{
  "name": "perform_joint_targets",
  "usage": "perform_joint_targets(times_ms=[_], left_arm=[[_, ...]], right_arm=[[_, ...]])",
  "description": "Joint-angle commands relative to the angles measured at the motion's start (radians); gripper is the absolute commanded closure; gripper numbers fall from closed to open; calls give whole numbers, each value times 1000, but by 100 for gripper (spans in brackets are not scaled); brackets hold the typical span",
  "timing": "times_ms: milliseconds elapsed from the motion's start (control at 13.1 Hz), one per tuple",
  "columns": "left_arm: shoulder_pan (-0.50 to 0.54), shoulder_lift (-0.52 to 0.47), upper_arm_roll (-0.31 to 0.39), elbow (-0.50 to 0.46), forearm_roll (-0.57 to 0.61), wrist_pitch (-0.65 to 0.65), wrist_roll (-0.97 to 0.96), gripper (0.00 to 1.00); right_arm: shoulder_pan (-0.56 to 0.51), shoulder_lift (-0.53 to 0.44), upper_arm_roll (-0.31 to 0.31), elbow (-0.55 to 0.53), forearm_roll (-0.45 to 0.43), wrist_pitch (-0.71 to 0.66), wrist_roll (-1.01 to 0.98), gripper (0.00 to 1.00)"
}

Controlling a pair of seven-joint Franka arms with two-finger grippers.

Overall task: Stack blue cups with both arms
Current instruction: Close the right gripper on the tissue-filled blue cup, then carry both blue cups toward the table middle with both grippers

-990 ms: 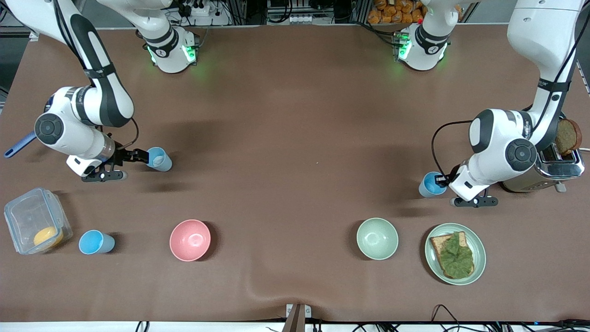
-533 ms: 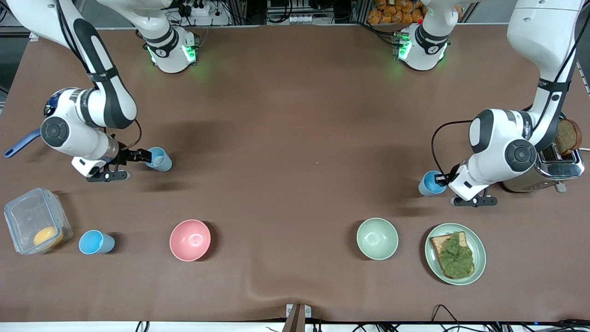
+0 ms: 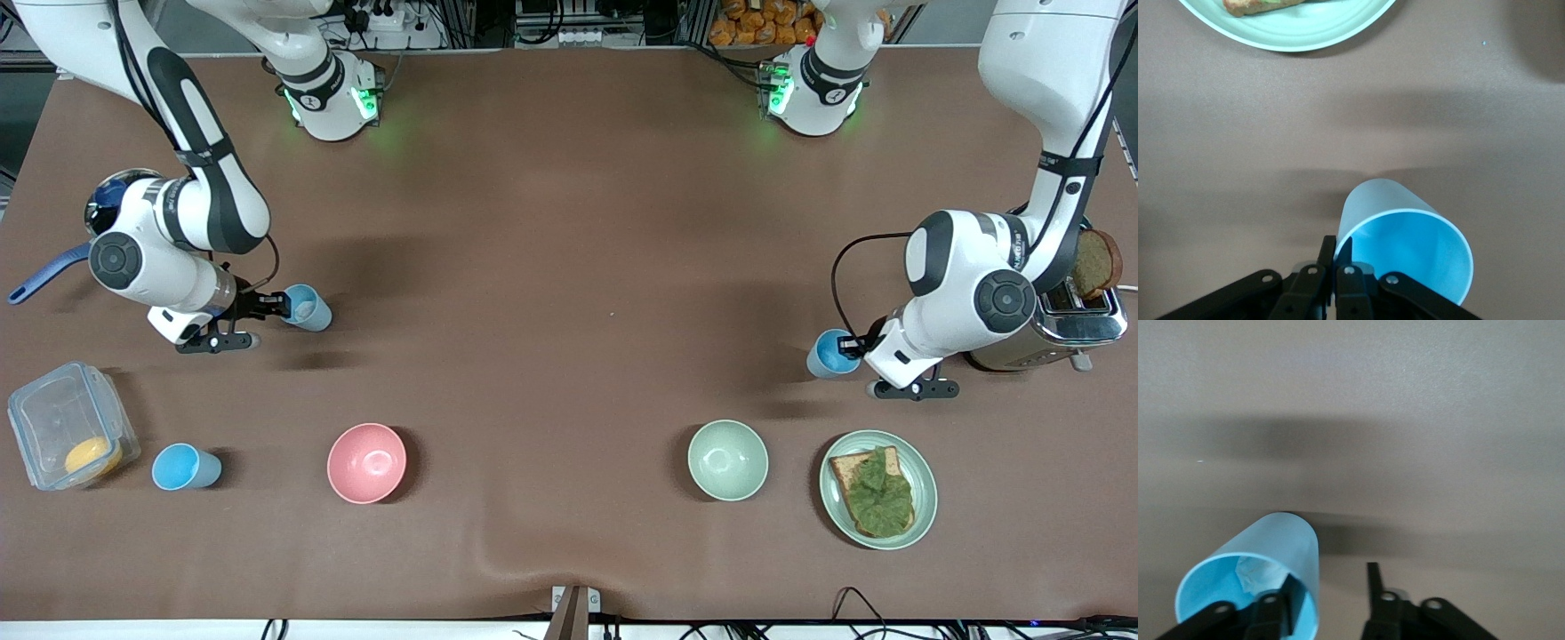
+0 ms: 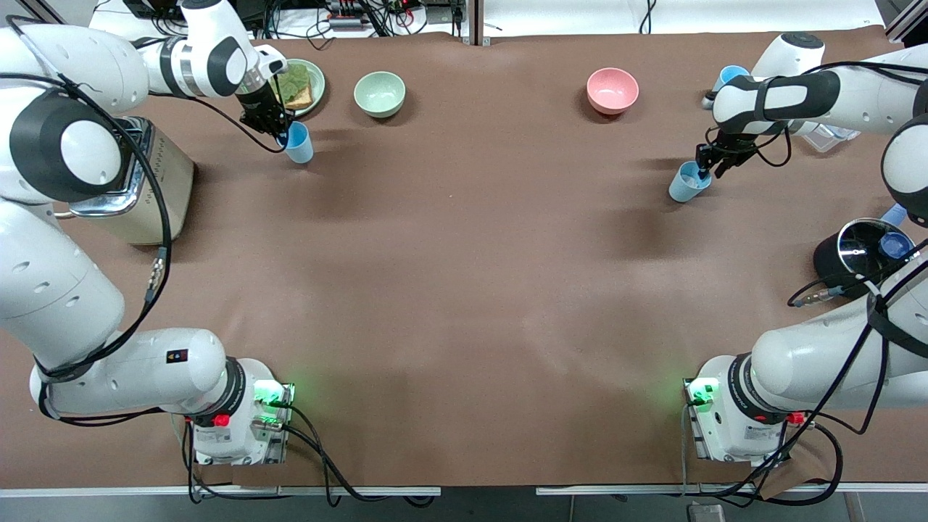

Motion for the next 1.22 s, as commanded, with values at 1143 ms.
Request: perform_joint_targets(times_ms=[1143], left_arm=[[-35,-3,-2,28,23,-25,-55,100]], right_arm=[[357,-64,22,122,155,-138,324,100]])
